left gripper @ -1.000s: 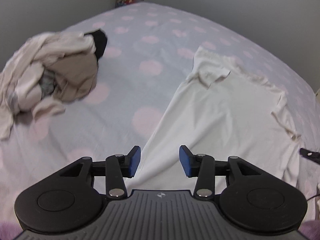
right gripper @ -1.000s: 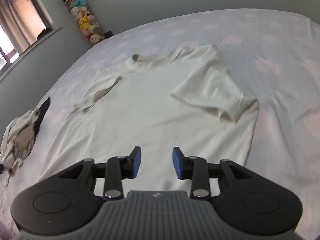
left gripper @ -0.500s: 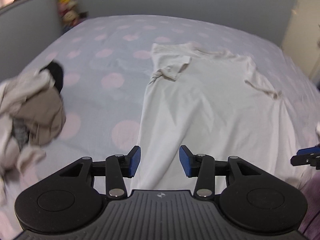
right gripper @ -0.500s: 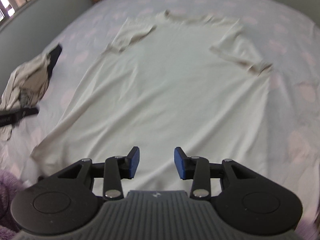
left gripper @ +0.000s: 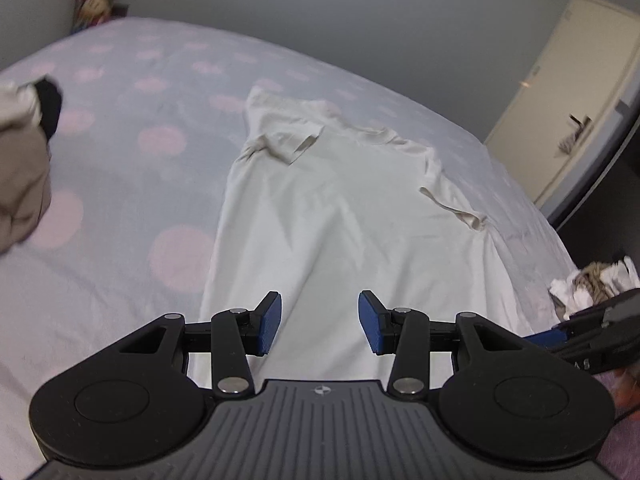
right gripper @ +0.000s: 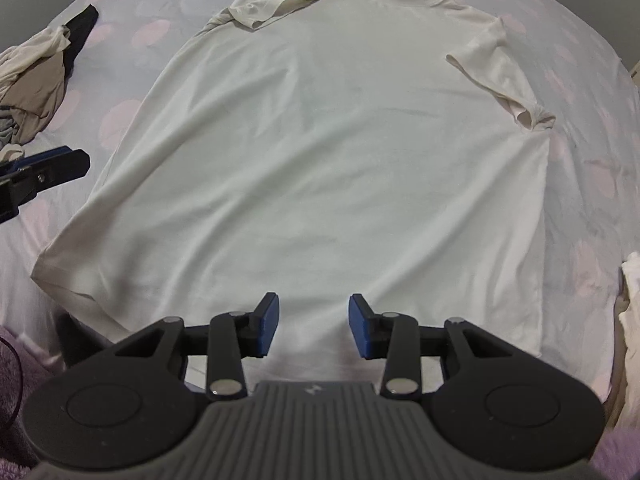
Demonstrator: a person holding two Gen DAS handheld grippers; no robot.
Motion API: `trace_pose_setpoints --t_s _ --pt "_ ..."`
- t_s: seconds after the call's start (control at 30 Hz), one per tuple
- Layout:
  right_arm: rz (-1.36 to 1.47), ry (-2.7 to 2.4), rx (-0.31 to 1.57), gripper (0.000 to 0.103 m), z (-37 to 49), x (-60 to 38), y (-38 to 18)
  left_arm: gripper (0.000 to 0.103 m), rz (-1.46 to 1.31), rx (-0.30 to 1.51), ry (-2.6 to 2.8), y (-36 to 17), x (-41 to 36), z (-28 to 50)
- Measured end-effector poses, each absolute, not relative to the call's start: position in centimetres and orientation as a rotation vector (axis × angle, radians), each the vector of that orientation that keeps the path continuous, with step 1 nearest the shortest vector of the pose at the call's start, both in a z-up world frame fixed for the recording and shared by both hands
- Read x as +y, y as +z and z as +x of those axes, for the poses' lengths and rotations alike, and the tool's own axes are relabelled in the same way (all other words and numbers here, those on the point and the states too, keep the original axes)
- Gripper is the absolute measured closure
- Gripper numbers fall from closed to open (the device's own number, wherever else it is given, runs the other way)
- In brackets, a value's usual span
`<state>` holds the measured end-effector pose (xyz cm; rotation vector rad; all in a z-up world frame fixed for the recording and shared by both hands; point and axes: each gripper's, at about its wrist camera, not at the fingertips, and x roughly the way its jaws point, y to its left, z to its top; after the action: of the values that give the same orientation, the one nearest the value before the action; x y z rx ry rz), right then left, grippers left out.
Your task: Fold clothes
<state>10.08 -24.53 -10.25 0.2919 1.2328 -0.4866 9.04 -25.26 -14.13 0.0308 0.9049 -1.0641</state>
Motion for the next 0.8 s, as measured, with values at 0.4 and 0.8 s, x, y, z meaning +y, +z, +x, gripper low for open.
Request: trace_pose_setpoints --t_s 0.4,0.8 --pt "0.042 -0.364 1.212 0.032 11.0 -22.5 -10.7 0.063 0.074 0.82 -0.95 -12.0 -24.2 8.2" --pt "0.147 -0.256 0.969 0.011 3.6 -23.3 -7.8 0.062 0.116 0.788 -0.961 -9.4 -25.5 5.1"
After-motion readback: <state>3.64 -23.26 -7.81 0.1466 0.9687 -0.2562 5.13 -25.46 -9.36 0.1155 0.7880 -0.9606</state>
